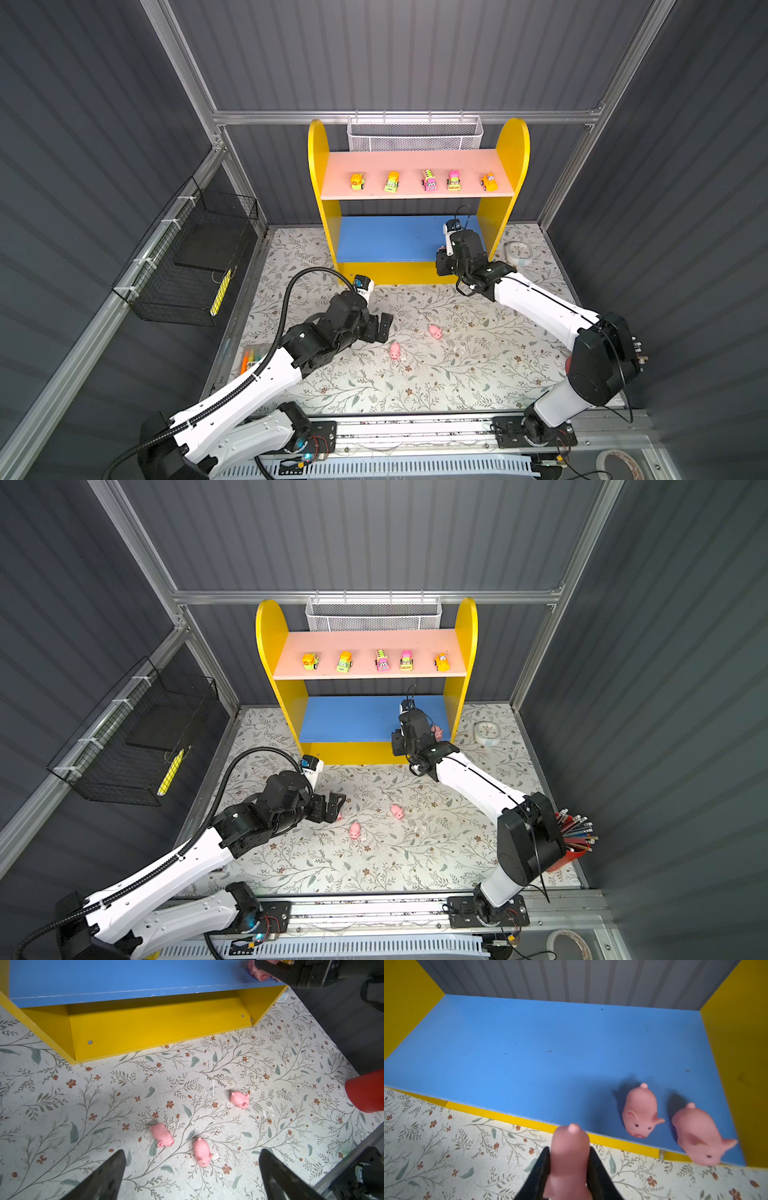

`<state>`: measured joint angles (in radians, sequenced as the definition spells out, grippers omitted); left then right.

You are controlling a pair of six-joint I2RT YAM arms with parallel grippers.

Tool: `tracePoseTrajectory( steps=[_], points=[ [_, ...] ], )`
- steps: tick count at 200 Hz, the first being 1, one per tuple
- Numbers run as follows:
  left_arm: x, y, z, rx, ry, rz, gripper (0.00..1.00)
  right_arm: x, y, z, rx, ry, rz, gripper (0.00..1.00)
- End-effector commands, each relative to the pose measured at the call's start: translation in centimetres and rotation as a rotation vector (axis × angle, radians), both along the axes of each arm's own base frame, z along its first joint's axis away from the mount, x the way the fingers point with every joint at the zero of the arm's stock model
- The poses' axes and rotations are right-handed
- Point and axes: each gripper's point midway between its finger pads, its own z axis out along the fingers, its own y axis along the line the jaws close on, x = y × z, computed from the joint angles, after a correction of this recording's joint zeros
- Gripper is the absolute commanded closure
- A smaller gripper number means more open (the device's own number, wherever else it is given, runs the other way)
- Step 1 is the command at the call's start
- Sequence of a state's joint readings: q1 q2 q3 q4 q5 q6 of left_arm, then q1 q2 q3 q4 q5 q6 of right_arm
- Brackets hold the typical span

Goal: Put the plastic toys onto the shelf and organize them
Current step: 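Carry the pig over the blue shelf beside the other pigs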

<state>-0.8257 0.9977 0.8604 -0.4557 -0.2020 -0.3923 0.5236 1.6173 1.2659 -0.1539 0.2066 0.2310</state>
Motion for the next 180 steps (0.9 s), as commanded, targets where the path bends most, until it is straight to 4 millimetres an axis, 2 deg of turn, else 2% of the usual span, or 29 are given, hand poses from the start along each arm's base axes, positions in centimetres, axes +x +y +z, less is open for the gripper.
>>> tracePoseTrajectory(
  steps=[1,61,180],
  points=[
    [0.6,0.0,1.3,0.008,-0.033,0.001,0.00,1.0,-0.1,0.2,0.003,0.008,0.007,0.70],
    [1.0,-0.3,1.0,0.018,-0.030,0.004,0.00,2.4,-0.4,-1.5,-0.002,0.039,0.005,0.69],
    [1.2,0.3,1.4,0.019,-0.042,0.024,0.00,4.4,-0.1,-2.1,0.007,0.048,-0.002,0.68]
  ],
)
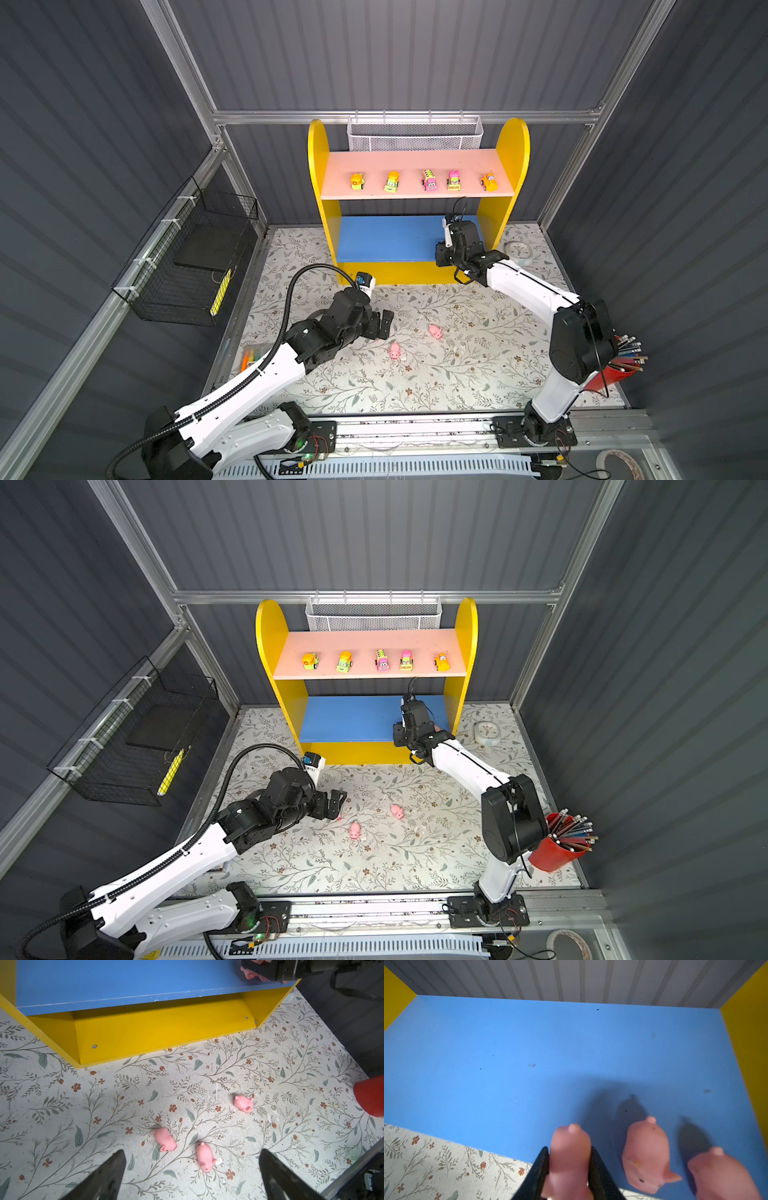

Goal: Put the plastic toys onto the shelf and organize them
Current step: 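Carry the pig over the blue shelf beside the other pigs, then lower the pig onto the blue shelf and open the right gripper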

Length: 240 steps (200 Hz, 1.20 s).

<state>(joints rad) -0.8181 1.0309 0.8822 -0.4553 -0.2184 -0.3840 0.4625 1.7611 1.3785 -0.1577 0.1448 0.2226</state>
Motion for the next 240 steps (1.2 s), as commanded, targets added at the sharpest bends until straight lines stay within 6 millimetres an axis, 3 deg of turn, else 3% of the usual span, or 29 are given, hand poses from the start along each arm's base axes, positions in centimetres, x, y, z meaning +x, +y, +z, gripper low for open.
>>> tracePoseTrajectory(
  steps=[1,47,101,147,205,240],
  points=[
    [0.4,0.3,1.4,-0.001,-0.038,0.007,0.00,0.7,0.2,-0.1,-0.001,0.003,0.005,0.68],
    [0.4,0.4,1.4,-0.002,-0.039,0.009,0.00,1.2,0.0,-0.7,-0.005,0.018,0.000,0.65],
    [0.5,0.2,1.4,-0.001,-0.035,0.008,0.00,1.2,-0.2,-0.6,0.002,0.015,-0.005,0.51],
    [0.5,0.3,1.7,-0.001,-0.040,0.010,0.00,1.0,-0.2,0.8,0.015,-0.009,0.001,0.39],
    [0.2,0.7,2.4,-0.016,-0.047,0.021,0.00,-1.2,0.3,4.4,0.060,-0.053,0.038,0.35],
    [-0.6,1.2,2.7,-0.052,-0.038,0.031,0.00,-3.8,0.6,4.8,0.086,-0.038,0.051,0.35]
  ],
)
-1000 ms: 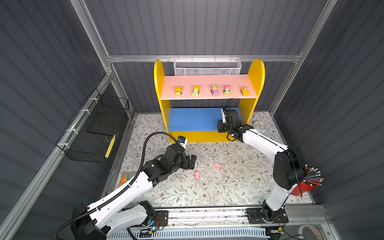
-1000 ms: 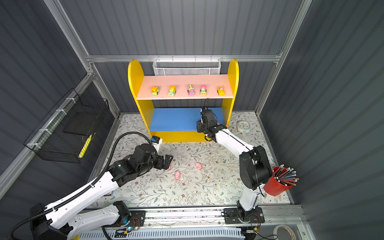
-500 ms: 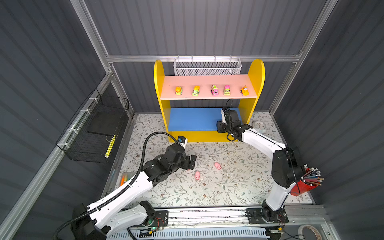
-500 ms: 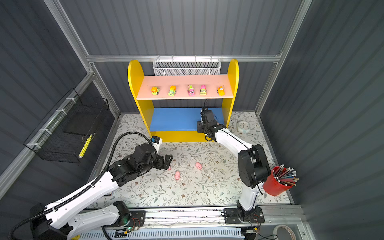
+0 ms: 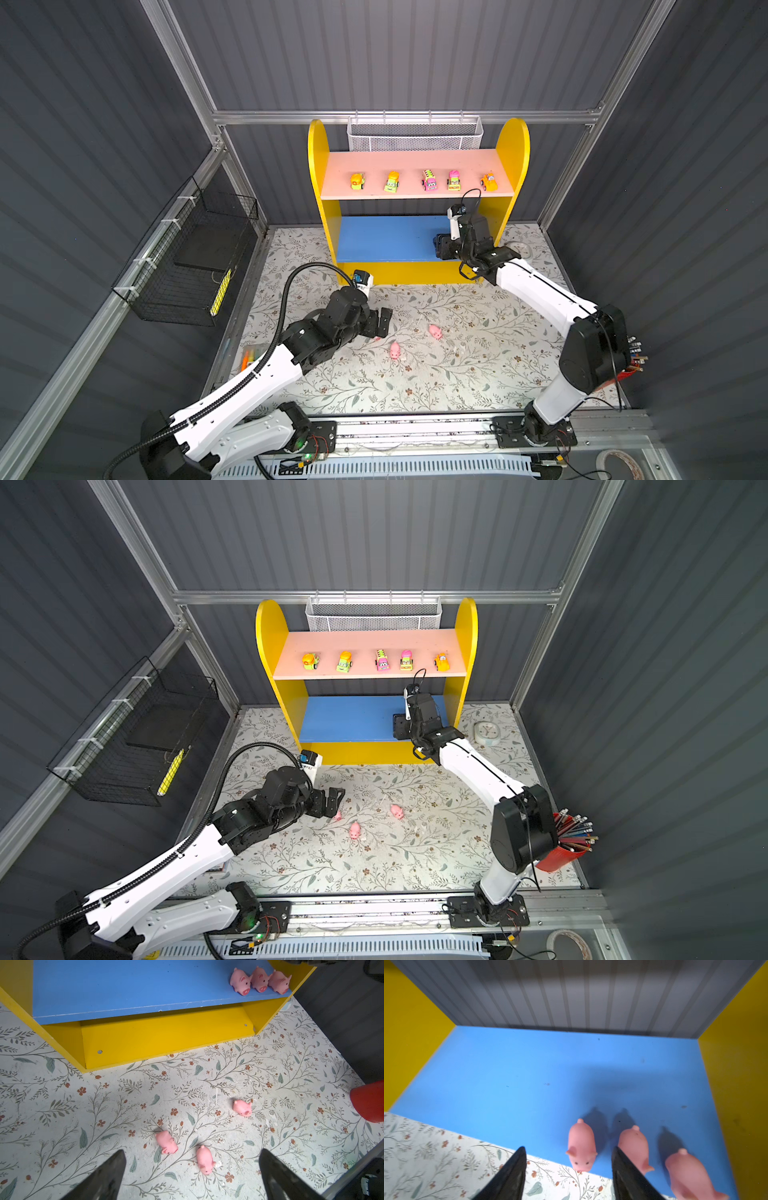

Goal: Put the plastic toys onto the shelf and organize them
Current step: 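Lower the pig onto the blue shelf and open the right gripper, then withdraw the right gripper and lower it over another pink pig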

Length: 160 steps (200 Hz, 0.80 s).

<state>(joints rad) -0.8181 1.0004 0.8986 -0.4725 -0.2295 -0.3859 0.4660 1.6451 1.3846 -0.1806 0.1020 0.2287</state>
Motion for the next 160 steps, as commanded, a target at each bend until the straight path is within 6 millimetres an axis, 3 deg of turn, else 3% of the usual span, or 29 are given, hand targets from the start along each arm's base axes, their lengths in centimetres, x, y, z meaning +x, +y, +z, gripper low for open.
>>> tracePoseTrajectory(
  steps=[1,37,72,117,160],
  points=[
    [-0.4,0.8,1.4,-0.035,-0.014,0.021,0.00,-2.2,0.4,-0.7,0.015,0.039,0.016,0.35],
    [-1.8,1.3,1.3,-0.105,0.014,0.018,0.00,-6.4,0.8,-1.4,0.033,0.060,0.036,0.35],
    [-3.4,1.5,0.2,-0.171,0.067,0.015,0.00,-11.3,0.7,-3.6,0.056,0.096,0.046,0.35],
    [-5.6,2.0,-2.8,-0.212,0.134,0.022,0.01,-17.0,0.2,-8.3,0.053,0.165,0.069,0.35],
    [-6.9,2.3,-5.6,-0.235,0.181,0.032,0.01,-19.9,-0.1,-13.6,0.041,0.256,0.103,0.33]
  ],
)
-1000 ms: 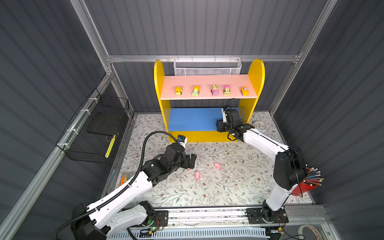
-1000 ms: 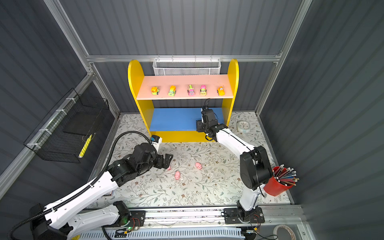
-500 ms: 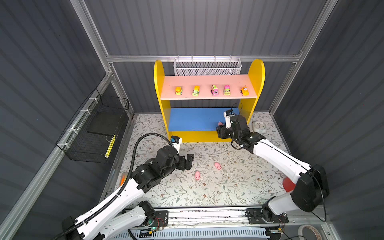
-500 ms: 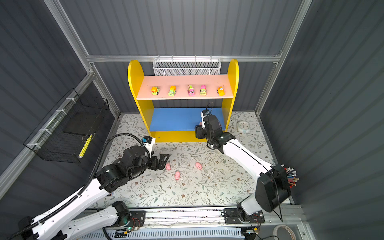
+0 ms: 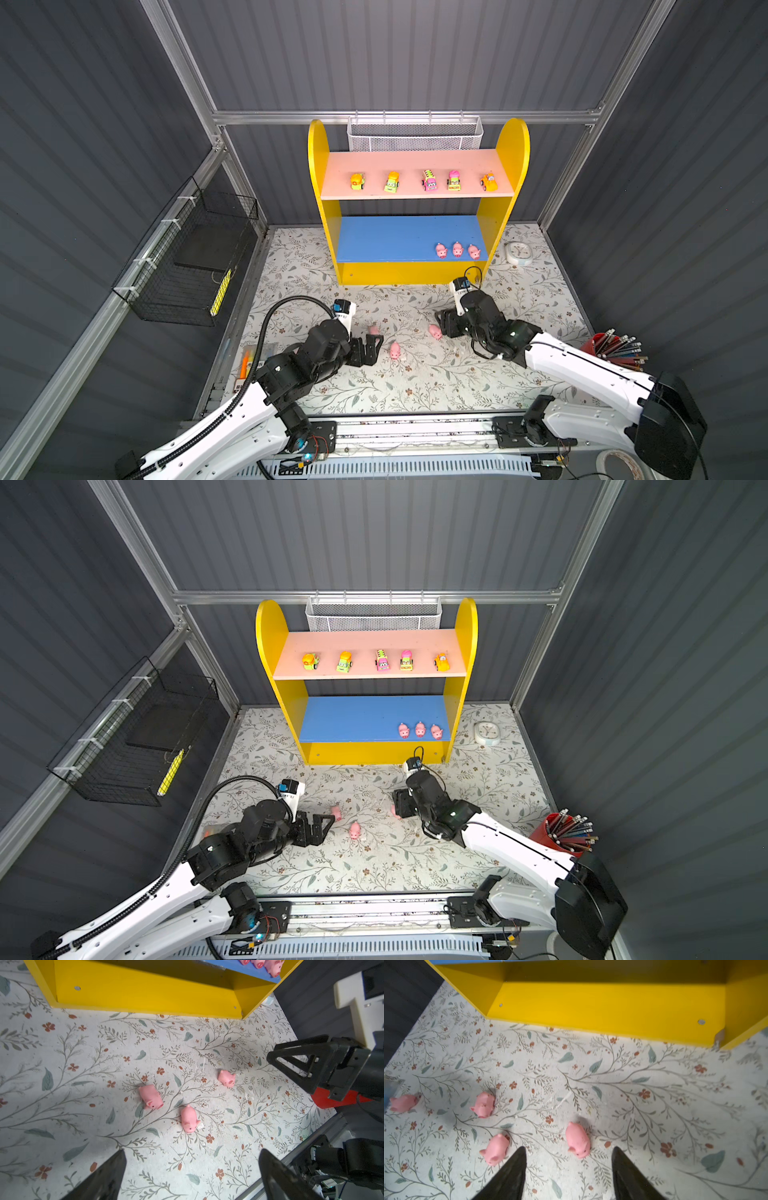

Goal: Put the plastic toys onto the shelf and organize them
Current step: 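Withdraw the right gripper and lower it over another pink pig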

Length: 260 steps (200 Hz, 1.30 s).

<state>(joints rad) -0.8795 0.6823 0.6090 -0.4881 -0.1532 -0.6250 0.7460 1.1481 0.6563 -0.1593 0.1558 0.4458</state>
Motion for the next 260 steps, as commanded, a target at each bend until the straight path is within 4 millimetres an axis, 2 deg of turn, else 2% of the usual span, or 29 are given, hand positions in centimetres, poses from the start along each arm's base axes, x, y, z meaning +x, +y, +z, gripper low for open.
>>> tracePoseTrajectory(
  steps=[1,35,79,184,260],
  points=[
    [-0.7,-0.1,-0.9,-0.044,0.038,0.011,0.01,-0.7,0.1,-1.7,0.025,0.030,-0.007,0.33],
    [-1.1,0.0,-1.8,-0.046,0.052,0.007,0.01,-1.5,0.7,-4.9,0.016,0.087,0.022,0.32],
    [-1.0,0.0,-2.2,-0.027,0.058,0.011,0.01,-1.3,1.5,-6.9,-0.004,0.108,0.044,0.31],
    [-0.3,-0.4,-2.3,0.008,0.050,0.010,0.01,0.5,2.9,-8.8,-0.070,0.104,0.077,0.33],
    [-0.2,-0.3,-2.4,0.022,0.048,0.013,0.01,0.8,3.2,-9.5,-0.088,0.117,0.084,0.46]
  ],
)
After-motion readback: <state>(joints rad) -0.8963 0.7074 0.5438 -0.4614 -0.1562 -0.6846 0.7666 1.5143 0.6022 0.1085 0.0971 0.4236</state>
